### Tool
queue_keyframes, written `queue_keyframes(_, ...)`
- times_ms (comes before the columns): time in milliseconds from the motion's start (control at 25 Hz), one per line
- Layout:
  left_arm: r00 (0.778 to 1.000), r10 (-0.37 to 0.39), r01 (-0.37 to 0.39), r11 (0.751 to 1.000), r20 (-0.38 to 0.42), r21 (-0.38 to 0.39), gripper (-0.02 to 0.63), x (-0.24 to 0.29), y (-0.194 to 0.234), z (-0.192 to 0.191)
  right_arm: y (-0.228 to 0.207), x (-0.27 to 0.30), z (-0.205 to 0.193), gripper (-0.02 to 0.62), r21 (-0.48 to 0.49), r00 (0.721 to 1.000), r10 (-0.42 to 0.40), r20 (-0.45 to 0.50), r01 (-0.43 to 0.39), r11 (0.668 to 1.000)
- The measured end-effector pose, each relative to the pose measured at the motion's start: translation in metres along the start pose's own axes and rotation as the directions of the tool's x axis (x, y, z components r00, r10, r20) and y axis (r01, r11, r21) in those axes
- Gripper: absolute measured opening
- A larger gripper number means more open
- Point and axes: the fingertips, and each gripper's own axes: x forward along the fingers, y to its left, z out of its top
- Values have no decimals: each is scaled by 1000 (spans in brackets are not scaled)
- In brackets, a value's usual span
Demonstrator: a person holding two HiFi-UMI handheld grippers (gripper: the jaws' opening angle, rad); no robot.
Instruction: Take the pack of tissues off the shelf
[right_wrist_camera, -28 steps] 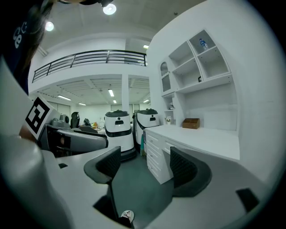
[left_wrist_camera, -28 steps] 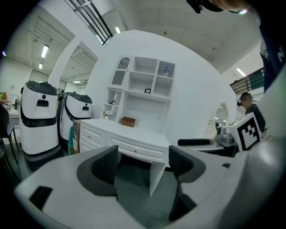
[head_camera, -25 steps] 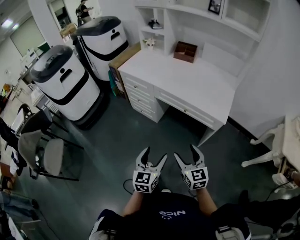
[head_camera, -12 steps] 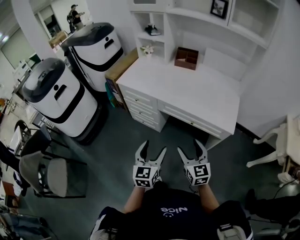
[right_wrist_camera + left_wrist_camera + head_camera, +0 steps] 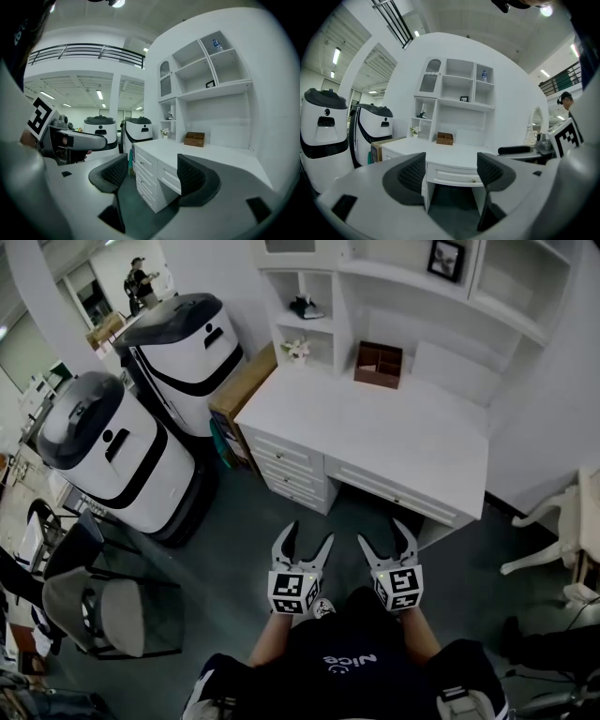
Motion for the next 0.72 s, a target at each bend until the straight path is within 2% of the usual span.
queue_keyframes(240,999,10,-10,1000,-31,-10,339,14,15,-6,-4,24,-4,322,9,1000,9,-28,-9,1000)
queue_keyframes(320,999,20,-20,1000,-36,-13,339,18,20,-7,-4,33,-7,321,-17,998,30,-48,-31,999)
queue_keyframes(440,998,53,-53,998,-37,-16,339,29,34,-8,-2,53,-14,321,-61,994,75,-74,-79,995)
queue_keyframes(720,987,132,-135,990,-93,-28,339,75,69,-16,-35,123,-14,311,-31,989,124,-85,-127,991)
